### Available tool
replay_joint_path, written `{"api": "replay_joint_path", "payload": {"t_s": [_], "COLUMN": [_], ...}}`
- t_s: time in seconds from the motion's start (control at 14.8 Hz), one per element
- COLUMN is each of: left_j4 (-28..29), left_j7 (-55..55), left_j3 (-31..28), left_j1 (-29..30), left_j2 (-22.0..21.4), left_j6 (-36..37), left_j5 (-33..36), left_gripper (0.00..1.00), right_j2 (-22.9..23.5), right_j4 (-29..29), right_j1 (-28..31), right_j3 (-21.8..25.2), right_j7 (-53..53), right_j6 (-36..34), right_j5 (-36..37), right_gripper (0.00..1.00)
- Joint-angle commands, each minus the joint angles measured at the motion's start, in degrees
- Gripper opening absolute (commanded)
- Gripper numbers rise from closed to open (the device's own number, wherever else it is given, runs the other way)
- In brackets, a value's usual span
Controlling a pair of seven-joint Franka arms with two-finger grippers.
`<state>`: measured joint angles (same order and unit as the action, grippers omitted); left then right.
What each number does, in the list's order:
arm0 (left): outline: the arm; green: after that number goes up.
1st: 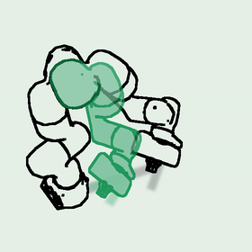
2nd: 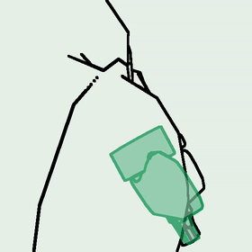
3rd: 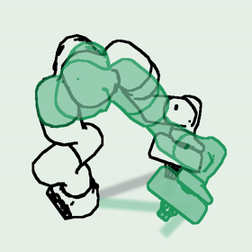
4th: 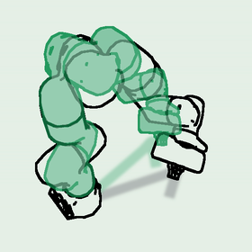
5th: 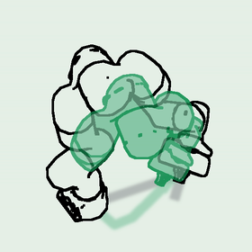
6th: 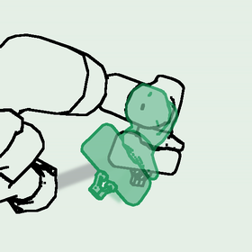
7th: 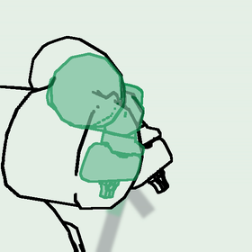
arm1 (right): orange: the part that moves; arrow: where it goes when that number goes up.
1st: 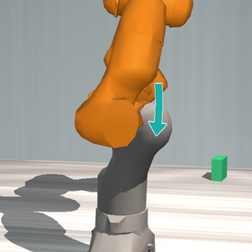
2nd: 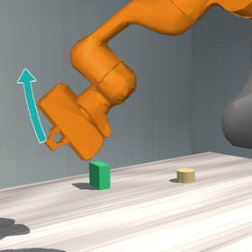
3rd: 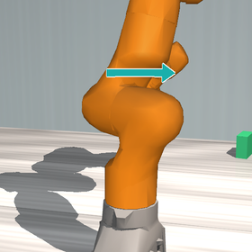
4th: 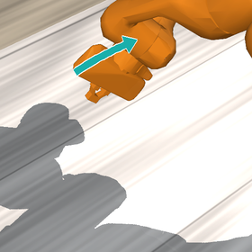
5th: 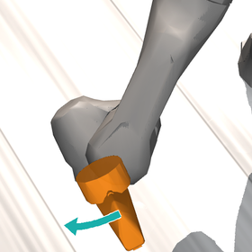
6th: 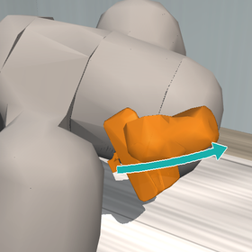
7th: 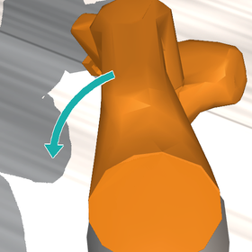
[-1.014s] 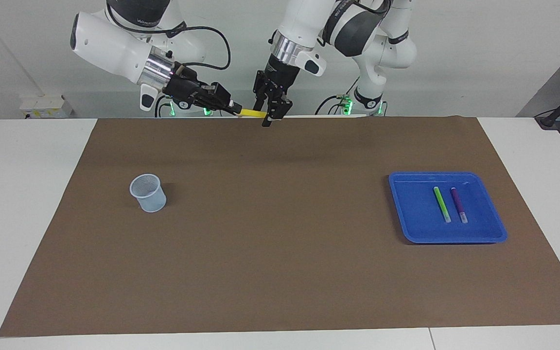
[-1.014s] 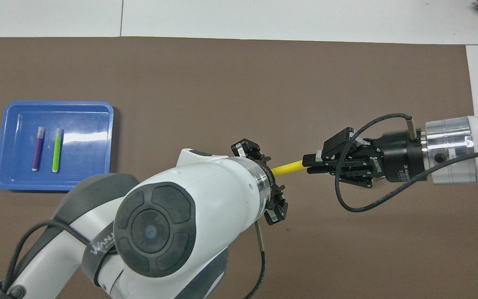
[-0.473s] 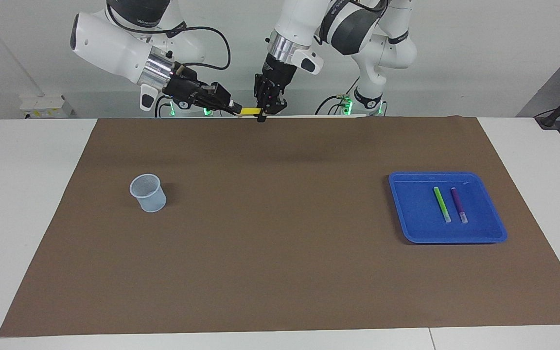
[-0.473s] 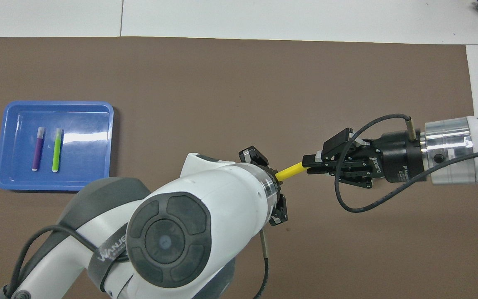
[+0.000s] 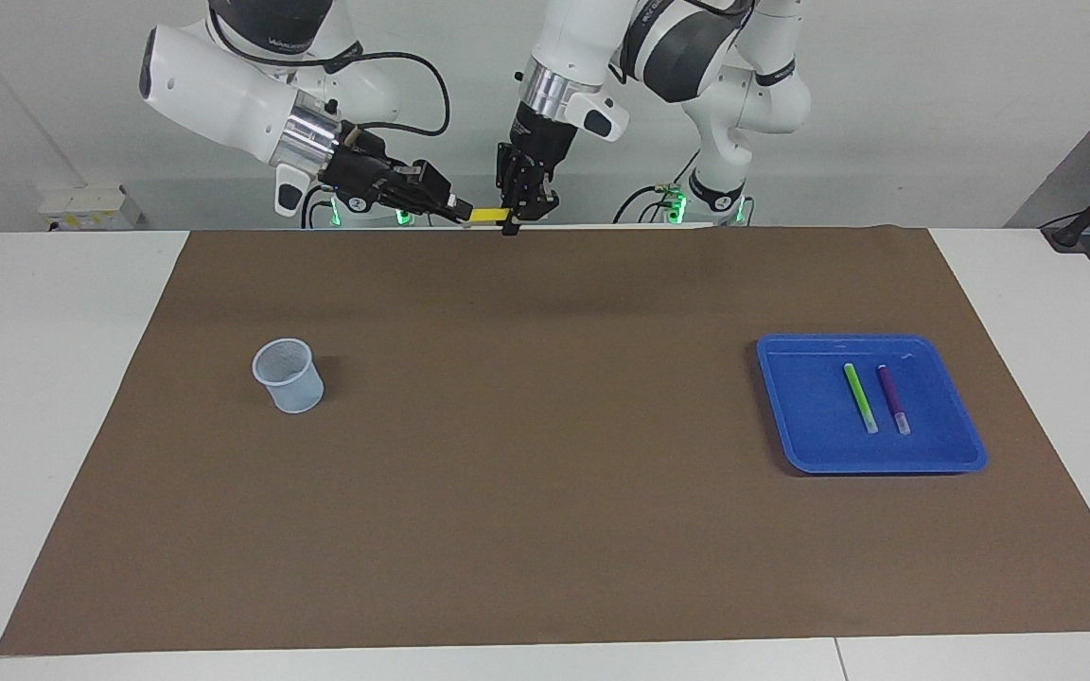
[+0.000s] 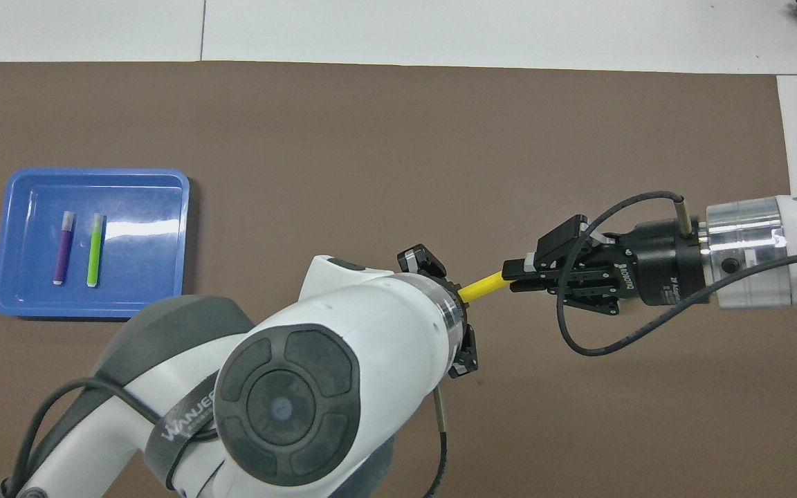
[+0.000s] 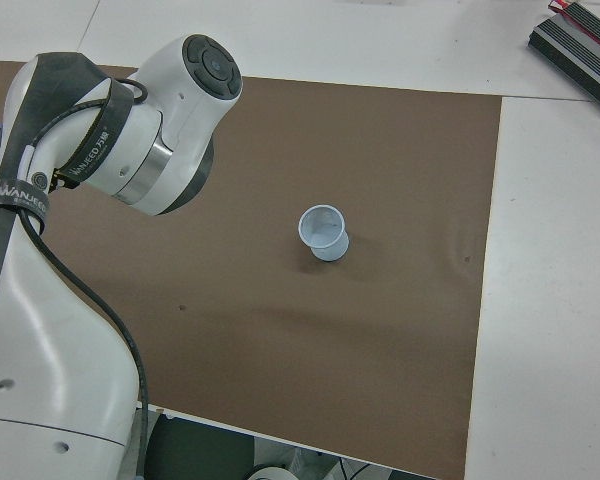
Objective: Right arm passes pens to left for tray arrangement
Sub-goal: 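Open the right gripper and pull the yellow pen away with the left gripper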
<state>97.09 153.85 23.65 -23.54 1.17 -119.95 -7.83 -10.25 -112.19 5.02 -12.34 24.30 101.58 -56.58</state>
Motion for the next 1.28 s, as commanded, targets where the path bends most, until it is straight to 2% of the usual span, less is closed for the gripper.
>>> {"api": "replay_joint_path", "payload": {"t_s": [0.0, 0.07, 0.47, 0.88, 1.01, 1.22], "left_j4": [-1.5, -1.4, -0.8, 4.8, 4.9, 6.4], "left_j7": [0.9, 0.7, -2.1, -25.7, -31.2, -41.1], "left_j3": [-0.4, -0.5, -0.4, -0.7, -0.7, -0.7], "left_j1": [-1.3, -2.0, -3.3, -1.6, 0.3, 4.1], "left_j2": [0.5, 0.5, 0.5, -1.4, -1.5, -2.1], "left_j6": [2.4, 2.4, 2.4, 3.2, 4.5, 7.2], "left_j5": [2.9, 3.1, 5.6, 5.5, 5.3, 4.8], "left_gripper": [0.0, 0.0, 0.0, 0.0, 0.0, 0.0], "right_j2": [-1.4, -1.4, -1.4, -1.4, -1.3, -1.1], "right_j4": [-1.2, -1.2, -1.1, -1.2, -0.9, -0.7], "right_j1": [0.4, 0.4, 0.5, 0.7, 0.8, 1.0], "right_j3": [-0.1, -0.1, -0.1, 0.0, 0.0, 0.0], "right_j7": [0.1, -1.2, -2.6, -2.9, -5.8, -11.8], "right_j6": [0.5, 0.4, -0.1, -0.6, -0.4, 0.3], "right_j5": [-0.5, 0.1, 0.2, 0.7, 5.2, 16.2], "right_gripper": [0.72, 1.0, 1.0, 1.0, 1.0, 1.0]}}
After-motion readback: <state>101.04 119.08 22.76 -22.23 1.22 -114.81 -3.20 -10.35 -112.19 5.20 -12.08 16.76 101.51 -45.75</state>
